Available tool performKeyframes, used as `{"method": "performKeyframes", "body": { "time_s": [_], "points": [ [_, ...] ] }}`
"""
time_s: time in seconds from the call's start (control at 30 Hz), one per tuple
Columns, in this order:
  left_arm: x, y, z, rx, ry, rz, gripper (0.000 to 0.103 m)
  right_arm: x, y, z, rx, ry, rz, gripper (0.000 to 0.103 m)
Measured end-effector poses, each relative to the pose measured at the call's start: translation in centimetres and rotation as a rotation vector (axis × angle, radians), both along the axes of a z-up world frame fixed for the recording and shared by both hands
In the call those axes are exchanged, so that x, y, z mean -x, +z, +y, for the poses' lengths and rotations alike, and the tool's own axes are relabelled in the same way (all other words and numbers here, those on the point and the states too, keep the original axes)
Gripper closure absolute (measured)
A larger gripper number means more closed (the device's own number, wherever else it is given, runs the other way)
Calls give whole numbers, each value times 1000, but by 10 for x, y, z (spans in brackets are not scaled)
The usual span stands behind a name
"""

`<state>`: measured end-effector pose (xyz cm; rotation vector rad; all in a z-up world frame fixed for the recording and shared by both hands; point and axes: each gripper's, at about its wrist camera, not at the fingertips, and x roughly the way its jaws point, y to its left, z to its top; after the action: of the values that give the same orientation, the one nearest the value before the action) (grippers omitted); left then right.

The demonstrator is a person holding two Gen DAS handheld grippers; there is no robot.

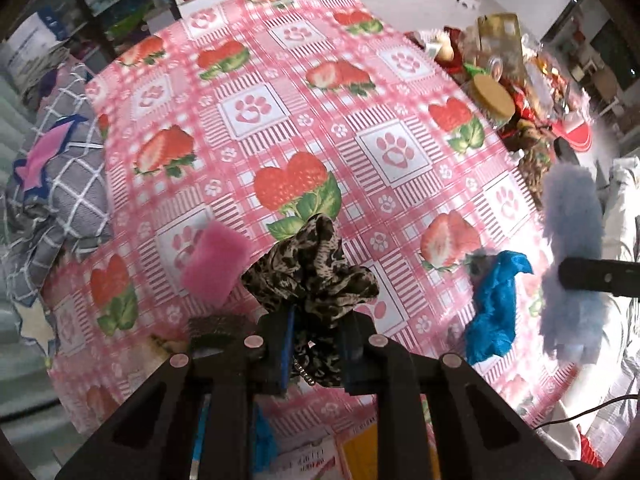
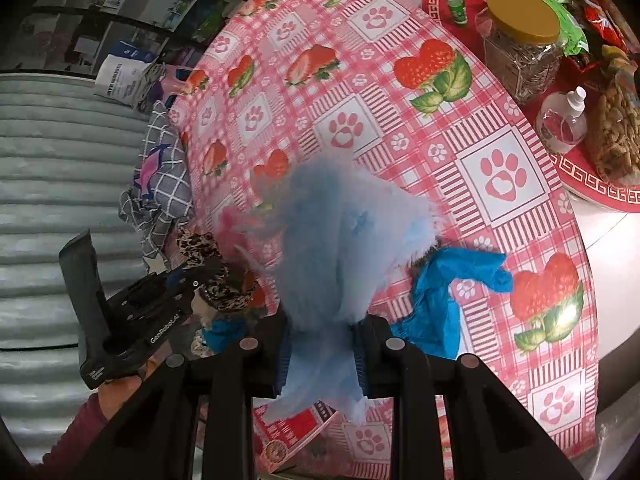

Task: Organize soft objects
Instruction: 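Carry the leopard scrunchie and blue duster over the white box with both tools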

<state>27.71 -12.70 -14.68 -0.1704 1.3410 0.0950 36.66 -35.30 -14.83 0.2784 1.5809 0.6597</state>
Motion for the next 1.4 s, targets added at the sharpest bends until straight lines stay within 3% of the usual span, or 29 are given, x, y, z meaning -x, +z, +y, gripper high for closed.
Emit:
{"method": "performKeyframes", "body": {
  "time_s": [0.3, 0.77, 0.97, 1.4],
  "points": [
    [53, 33, 10, -21, 73, -59, 83, 41, 34, 21, 0, 80, -47, 76],
    [163, 63, 7, -49, 150, -83, 83, 126, 74, 53, 153, 283, -182, 76],
    [206, 68, 9, -50, 197, -90, 83, 166, 86, 70, 208, 389, -257, 76],
    [284, 73, 29, -53, 317, -107, 83, 228, 96, 114, 251, 540, -310, 76]
  ]
}}
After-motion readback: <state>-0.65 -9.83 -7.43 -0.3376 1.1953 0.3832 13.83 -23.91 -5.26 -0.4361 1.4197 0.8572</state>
